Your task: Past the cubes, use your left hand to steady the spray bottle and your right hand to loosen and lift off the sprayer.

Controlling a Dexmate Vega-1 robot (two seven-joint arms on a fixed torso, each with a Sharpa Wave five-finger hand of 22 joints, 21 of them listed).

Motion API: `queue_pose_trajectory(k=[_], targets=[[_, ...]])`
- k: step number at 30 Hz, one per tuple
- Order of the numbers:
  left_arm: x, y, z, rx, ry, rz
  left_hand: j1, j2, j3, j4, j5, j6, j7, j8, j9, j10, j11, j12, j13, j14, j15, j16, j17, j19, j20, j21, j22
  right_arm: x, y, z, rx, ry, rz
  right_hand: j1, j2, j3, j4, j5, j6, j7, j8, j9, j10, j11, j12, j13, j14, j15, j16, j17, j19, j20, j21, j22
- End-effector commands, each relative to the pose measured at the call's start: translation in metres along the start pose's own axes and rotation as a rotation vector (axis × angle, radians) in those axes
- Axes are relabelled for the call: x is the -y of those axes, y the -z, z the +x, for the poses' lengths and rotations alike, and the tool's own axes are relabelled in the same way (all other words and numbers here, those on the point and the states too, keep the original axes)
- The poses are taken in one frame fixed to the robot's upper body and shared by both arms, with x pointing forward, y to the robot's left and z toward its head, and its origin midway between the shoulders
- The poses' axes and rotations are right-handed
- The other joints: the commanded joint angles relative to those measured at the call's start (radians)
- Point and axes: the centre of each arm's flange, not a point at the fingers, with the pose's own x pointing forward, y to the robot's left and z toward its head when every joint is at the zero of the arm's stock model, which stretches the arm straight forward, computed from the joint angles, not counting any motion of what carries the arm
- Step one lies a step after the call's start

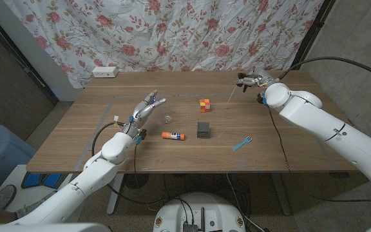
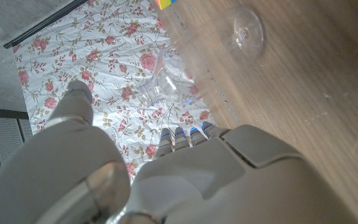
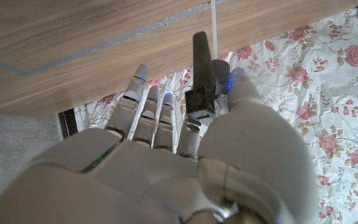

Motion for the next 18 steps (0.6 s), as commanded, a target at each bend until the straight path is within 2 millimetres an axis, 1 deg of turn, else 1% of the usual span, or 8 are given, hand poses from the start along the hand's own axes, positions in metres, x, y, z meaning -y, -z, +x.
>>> queue_pose_trajectory(k=[1,7,10,16,18], targets=[[-0.008,0.003,-0.004,0.014,-0.046,-0.054,-0.012,0.006,0.002,0.006,-0.002,0.005,0.0,0.007,0.002,0.001,0.005,0.008,0.0,0.002,0.004,0.007,0.002,-0.021,-0.026,0.009,0.0,-0.003,0.011,0.009,0.002,-0.009,-0.022,-0.009,0.003,-0.005,-0.002,0.006,0.04,-0.036,0.005,0.003,0.005,-0.002,-0.003,0.006,0.006,-0.005,0.002,0.003,0.003,-0.008,-0.002,0.002],[-0.011,0.005,-0.004,0.024,-0.063,-0.073,-0.021,0.015,0.002,0.009,-0.003,0.014,0.001,0.009,0.002,0.005,0.004,0.01,0.0,0.008,0.005,0.009,0.002,-0.013,-0.022,0.012,0.001,-0.004,0.017,0.015,-0.012,-0.02,-0.031,-0.014,0.003,-0.006,0.0,0.006,0.041,-0.038,0.006,0.003,0.005,-0.002,-0.004,0.006,0.005,-0.008,0.002,0.003,0.002,-0.009,-0.002,0.002],[-0.014,0.005,-0.004,0.019,-0.065,-0.057,-0.025,0.019,0.003,0.01,-0.003,0.017,-0.003,0.01,0.002,0.007,0.007,0.011,0.0,0.009,0.006,0.009,0.002,-0.011,-0.021,0.013,0.001,-0.005,0.02,0.019,-0.028,-0.025,-0.025,-0.015,0.003,-0.007,0.0,0.005,0.042,-0.037,0.007,0.003,0.005,-0.003,-0.004,0.006,0.006,-0.007,0.002,0.003,0.001,-0.01,-0.003,0.002],[-0.018,0.007,-0.004,0.024,-0.09,-0.078,-0.034,0.026,0.002,0.014,-0.004,0.018,-0.005,0.009,0.002,0.009,0.005,0.012,0.0,0.012,0.005,0.01,0.002,-0.006,-0.018,0.014,0.001,-0.008,0.026,0.027,-0.047,-0.059,-0.035,-0.021,0.002,-0.01,0.002,0.004,0.044,-0.036,0.007,0.003,-0.001,-0.001,-0.006,0.006,0.0,-0.007,-0.001,0.004,-0.004,-0.012,-0.004,0.002],[-0.019,0.009,-0.005,0.03,-0.107,-0.088,-0.048,0.037,0.001,0.021,-0.005,0.023,-0.007,0.01,0.002,0.016,0.008,0.014,0.0,0.016,0.006,0.011,0.003,-0.004,-0.017,0.015,0.001,-0.009,0.028,0.029,-0.058,-0.063,-0.035,-0.024,0.002,-0.011,0.003,0.004,0.044,-0.037,0.007,0.002,-0.002,-0.001,-0.007,0.006,-0.005,-0.005,-0.002,0.004,-0.007,-0.013,-0.005,0.002]])
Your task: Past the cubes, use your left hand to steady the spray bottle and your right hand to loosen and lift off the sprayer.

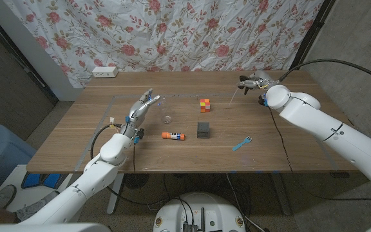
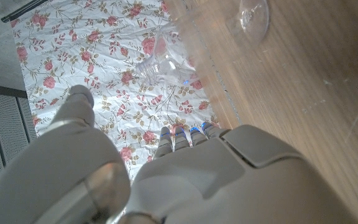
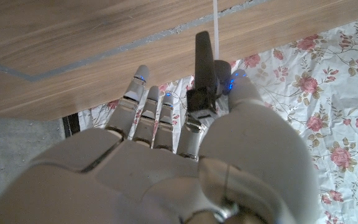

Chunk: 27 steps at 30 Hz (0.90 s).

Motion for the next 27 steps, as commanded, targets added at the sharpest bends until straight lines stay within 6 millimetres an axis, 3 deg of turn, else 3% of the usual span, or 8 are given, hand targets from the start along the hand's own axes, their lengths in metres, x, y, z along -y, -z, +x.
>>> queue_pose_trajectory(k=[1,12,18,27], targets=[[-0.008,0.005,-0.002,0.01,-0.053,-0.024,-0.029,0.016,0.0,0.016,-0.001,0.013,-0.004,0.007,0.002,0.014,0.005,0.007,0.0,0.012,0.006,0.006,0.003,-0.001,-0.015,0.008,0.001,-0.005,0.01,0.015,-0.043,-0.042,-0.01,-0.009,0.001,-0.007,0.0,0.004,0.044,-0.036,0.004,0.002,-0.002,-0.001,-0.001,0.006,-0.005,-0.004,-0.003,0.004,-0.005,-0.006,-0.006,0.002],[-0.013,0.009,0.001,0.009,-0.079,-0.04,-0.088,0.057,-0.007,0.041,0.002,0.041,-0.005,0.01,0.002,0.035,-0.002,0.011,-0.001,0.035,-0.004,0.01,0.003,0.021,-0.02,0.012,0.002,-0.011,0.017,0.026,-0.058,-0.072,-0.022,-0.02,0.0,-0.012,0.003,0.002,0.047,-0.039,0.004,0.0,-0.011,-0.011,-0.004,0.005,-0.021,-0.005,-0.01,0.004,-0.028,-0.012,-0.012,0.002],[-0.012,0.012,0.004,0.006,-0.082,-0.055,-0.126,0.098,-0.005,0.063,0.007,0.054,-0.002,0.01,0.002,0.042,0.0,0.011,-0.001,0.042,-0.007,0.01,0.005,0.029,-0.018,0.013,0.002,-0.015,0.027,0.033,-0.059,-0.08,-0.021,-0.024,0.001,-0.012,0.002,0.001,0.053,-0.046,0.006,-0.002,-0.009,-0.026,-0.003,0.005,-0.02,-0.012,-0.01,0.004,-0.047,-0.022,-0.014,0.002],[-0.013,0.013,0.005,-0.004,-0.086,-0.055,-0.143,0.108,-0.006,0.068,0.009,0.061,-0.001,0.01,0.002,0.048,0.0,0.012,-0.001,0.049,-0.008,0.01,0.004,0.034,-0.017,0.013,0.002,-0.023,0.04,0.039,-0.067,-0.096,-0.006,-0.031,0.002,-0.014,0.004,0.0,0.055,-0.048,0.006,-0.004,-0.013,-0.031,-0.004,0.005,-0.03,-0.012,-0.014,0.005,-0.055,-0.026,-0.013,0.002]])
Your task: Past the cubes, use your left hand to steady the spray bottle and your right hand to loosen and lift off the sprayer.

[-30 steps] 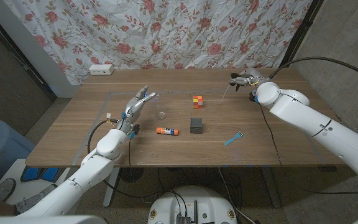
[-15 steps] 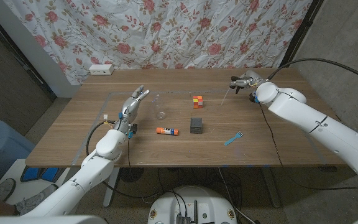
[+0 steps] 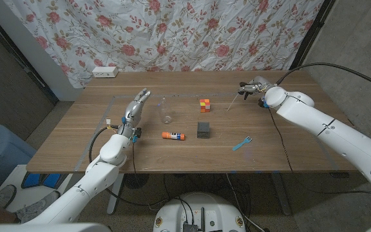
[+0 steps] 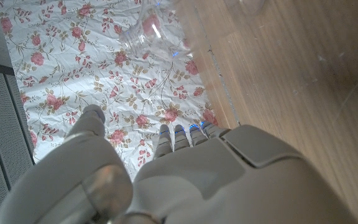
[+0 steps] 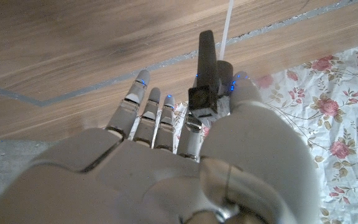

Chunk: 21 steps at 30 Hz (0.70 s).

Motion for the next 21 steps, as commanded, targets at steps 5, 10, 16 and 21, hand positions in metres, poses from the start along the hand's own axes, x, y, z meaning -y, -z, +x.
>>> queue_pose_trajectory(k=[5,10,16,21], targets=[[-0.001,0.003,0.003,-0.026,-0.012,-0.002,-0.019,0.006,0.002,0.011,0.005,0.014,0.004,0.006,0.002,0.005,-0.002,0.005,-0.001,0.007,0.003,0.009,0.001,0.007,-0.015,0.006,0.002,-0.012,0.019,0.013,0.002,-0.031,0.013,-0.013,0.002,-0.003,0.003,-0.001,0.048,-0.044,0.006,-0.001,-0.003,-0.008,-0.002,0.005,-0.014,0.002,-0.004,0.005,-0.012,-0.005,-0.001,0.002],[-0.002,0.002,0.004,-0.033,-0.021,0.014,-0.025,0.013,0.003,0.012,0.006,0.021,0.005,0.007,0.002,0.009,0.001,0.005,-0.001,0.01,0.003,0.008,0.0,0.013,-0.015,0.007,0.002,-0.015,0.024,0.016,0.019,-0.043,0.012,-0.019,0.002,-0.004,0.005,-0.001,0.049,-0.046,0.006,-0.002,-0.008,-0.008,-0.004,0.005,-0.022,0.005,-0.007,0.005,-0.013,-0.008,0.001,0.002],[-0.003,0.003,0.006,-0.042,-0.021,0.01,-0.033,0.023,0.005,0.014,0.008,0.027,0.007,0.007,0.001,0.014,0.006,0.006,-0.001,0.014,0.003,0.008,0.0,0.017,-0.016,0.007,0.002,-0.021,0.028,0.02,0.023,-0.054,0.022,-0.028,0.004,-0.007,0.009,-0.002,0.048,-0.048,0.006,-0.003,-0.011,-0.011,-0.004,0.006,-0.027,0.003,-0.009,0.006,-0.014,-0.011,0.003,0.002],[-0.003,0.004,0.007,-0.048,-0.03,0.01,-0.039,0.03,0.007,0.015,0.009,0.03,0.008,0.007,0.001,0.016,0.008,0.006,-0.001,0.016,0.005,0.007,0.0,0.02,-0.014,0.007,0.002,-0.025,0.032,0.024,0.037,-0.072,0.039,-0.031,0.004,-0.008,0.01,-0.002,0.047,-0.048,0.005,-0.003,-0.012,-0.012,-0.004,0.006,-0.028,0.004,-0.01,0.006,-0.015,-0.011,0.003,0.002]])
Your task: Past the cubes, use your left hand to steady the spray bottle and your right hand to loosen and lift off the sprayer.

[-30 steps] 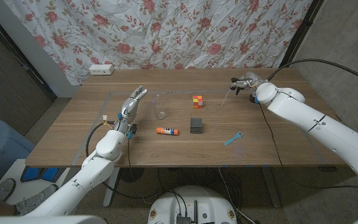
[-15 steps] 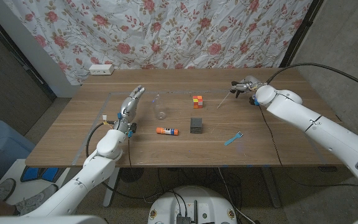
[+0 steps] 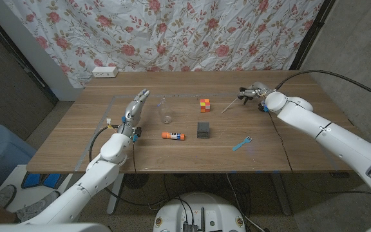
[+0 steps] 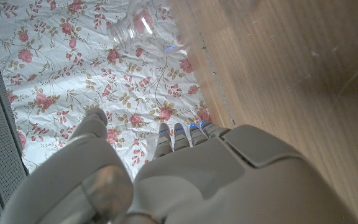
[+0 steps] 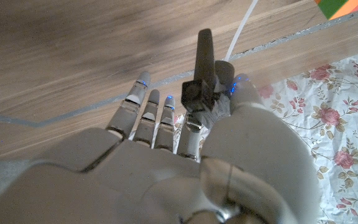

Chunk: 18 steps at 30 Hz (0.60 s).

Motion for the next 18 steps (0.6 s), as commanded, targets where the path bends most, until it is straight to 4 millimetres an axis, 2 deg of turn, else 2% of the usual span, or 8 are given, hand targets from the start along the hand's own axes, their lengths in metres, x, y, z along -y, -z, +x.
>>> queue_pose_trajectory(k=[1,18], targets=[[-0.0012,0.0013,0.0027,-0.018,-0.013,0.006,-0.007,0.007,0.004,0.005,0.005,0.016,-0.001,0.007,0.001,0.0,0.002,0.005,-0.001,0.003,-0.001,0.007,0.002,0.005,-0.019,0.007,0.002,-0.0104,0.0117,0.009,0.02,-0.032,0.027,-0.003,0.001,-0.001,0.003,-0.002,0.026,-0.029,0.006,0.003,-0.001,-0.002,0.0,0.006,-0.006,0.002,-0.003,0.006,-0.005,-0.001,0.003,0.002],[-0.0006,0.0035,0.0069,-0.031,-0.003,0.001,-0.02,0.024,0.009,0.004,0.007,0.023,-0.002,0.005,0.001,0.007,0.004,0.005,-0.001,0.009,-0.001,0.005,0.001,0.013,-0.017,0.007,0.002,-0.0183,0.0214,0.0128,0.029,-0.052,0.046,-0.018,-0.002,-0.006,0.003,-0.007,0.018,-0.032,0.003,0.0,-0.016,0.0,-0.003,0.006,-0.024,0.004,-0.011,0.006,-0.019,-0.003,0.002,0.002]])
